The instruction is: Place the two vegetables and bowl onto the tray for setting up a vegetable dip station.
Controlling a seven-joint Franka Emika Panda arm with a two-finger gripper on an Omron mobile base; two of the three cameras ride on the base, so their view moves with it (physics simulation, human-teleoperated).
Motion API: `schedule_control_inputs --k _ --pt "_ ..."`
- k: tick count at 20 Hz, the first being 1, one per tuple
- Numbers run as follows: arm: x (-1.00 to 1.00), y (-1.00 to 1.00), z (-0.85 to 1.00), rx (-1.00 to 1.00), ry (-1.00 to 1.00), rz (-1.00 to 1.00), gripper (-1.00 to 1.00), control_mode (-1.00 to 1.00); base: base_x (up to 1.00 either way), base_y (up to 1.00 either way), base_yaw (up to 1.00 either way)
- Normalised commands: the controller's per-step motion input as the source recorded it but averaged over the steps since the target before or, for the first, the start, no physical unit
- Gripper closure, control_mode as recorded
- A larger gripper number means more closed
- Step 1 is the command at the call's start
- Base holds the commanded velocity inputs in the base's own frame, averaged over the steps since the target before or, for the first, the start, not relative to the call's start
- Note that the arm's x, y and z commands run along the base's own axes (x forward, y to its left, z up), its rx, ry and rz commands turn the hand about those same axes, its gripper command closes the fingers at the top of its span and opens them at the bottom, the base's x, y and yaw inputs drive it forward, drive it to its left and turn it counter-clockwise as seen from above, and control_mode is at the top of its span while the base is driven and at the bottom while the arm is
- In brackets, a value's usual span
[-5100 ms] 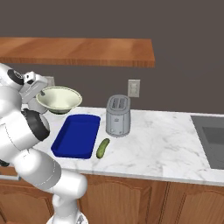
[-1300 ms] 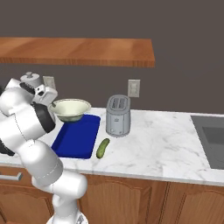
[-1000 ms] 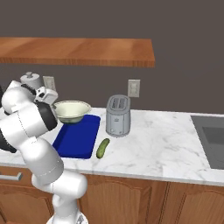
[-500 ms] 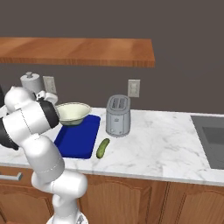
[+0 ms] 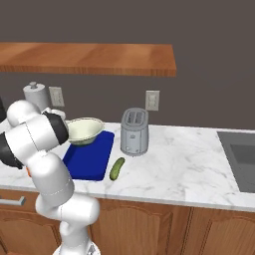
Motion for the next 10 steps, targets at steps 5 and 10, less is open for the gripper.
schedule_control_inputs --k 5,10 --pt "0.0 -0.06 -0.08 0.0 0.0 0.0 1.0 -1.0 0.0 0.0 0.0" --pt "0.0 -0.09 -0.06 0.0 0.0 0.0 1.0 -1.0 0.0 0.0 0.0"
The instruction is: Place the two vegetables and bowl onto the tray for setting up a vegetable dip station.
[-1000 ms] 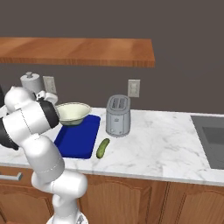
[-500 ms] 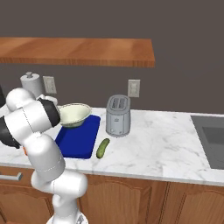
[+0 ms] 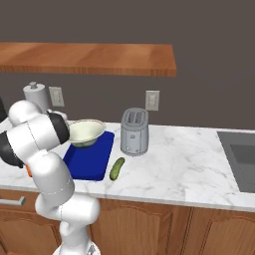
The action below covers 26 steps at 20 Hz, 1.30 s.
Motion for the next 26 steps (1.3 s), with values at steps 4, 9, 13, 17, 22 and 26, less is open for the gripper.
schedule_control_inputs --k 4,9,13,17,22,26 --pt "0.01 -0.11 -0.06 0.0 0.0 0.0 1.0 -1.0 0.0 0.0 0.0" --pt "0.04 -0.13 -0.1 0.0 0.01 0.0 1.0 -1.0 0.0 0.0 0.0" --pt "0.07 -0.12 -0.11 0.0 0.01 0.0 1.0 -1.0 0.0 0.0 0.0" --pt "0.13 -0.08 -0.11 0.0 0.0 0.0 1.0 -1.0 0.0 0.0 0.0" --pt "0.14 -0.03 -0.1 0.0 0.0 0.0 1.0 -1.0 0.0 0.0 0.0" --pt "0.17 0.0 -0.08 0.0 0.0 0.0 1.0 -1.0 0.0 0.0 0.0"
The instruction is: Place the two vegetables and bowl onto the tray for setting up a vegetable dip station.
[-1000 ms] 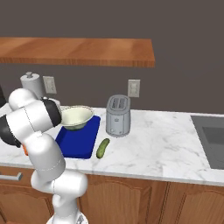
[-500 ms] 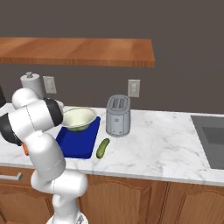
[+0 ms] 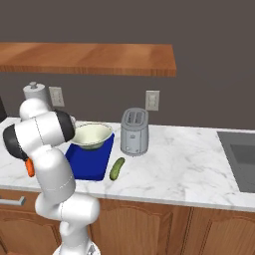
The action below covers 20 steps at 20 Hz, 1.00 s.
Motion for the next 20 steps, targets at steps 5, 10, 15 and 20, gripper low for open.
schedule_control_inputs --k 5,10,15,20 --pt "0.16 0.0 -0.09 0.0 0.0 0.0 1.0 -1.0 0.0 0.0 0.0" --pt "0.11 0.0 -0.12 0.0 0.01 0.0 1.0 -1.0 0.0 0.0 0.0" --pt "0.09 0.0 -0.12 0.0 0.01 0.0 1.0 -1.0 0.0 0.0 0.0" --pt "0.11 0.0 -0.08 0.0 0.0 0.0 1.0 -1.0 0.0 0.0 0.0"
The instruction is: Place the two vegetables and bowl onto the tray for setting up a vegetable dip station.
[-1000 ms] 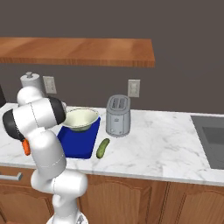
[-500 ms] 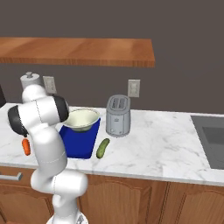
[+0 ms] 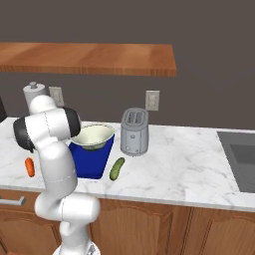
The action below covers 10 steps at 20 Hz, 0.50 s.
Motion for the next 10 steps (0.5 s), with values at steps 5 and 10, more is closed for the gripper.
schedule_control_inputs --k 5,10 --pt "0.12 0.0 -0.07 0.0 0.0 0.0 1.0 -1.0 0.0 0.0 0.0" --pt "0.01 0.0 -0.08 0.01 0.0 0.0 1.0 -1.0 0.0 0.0 0.0"
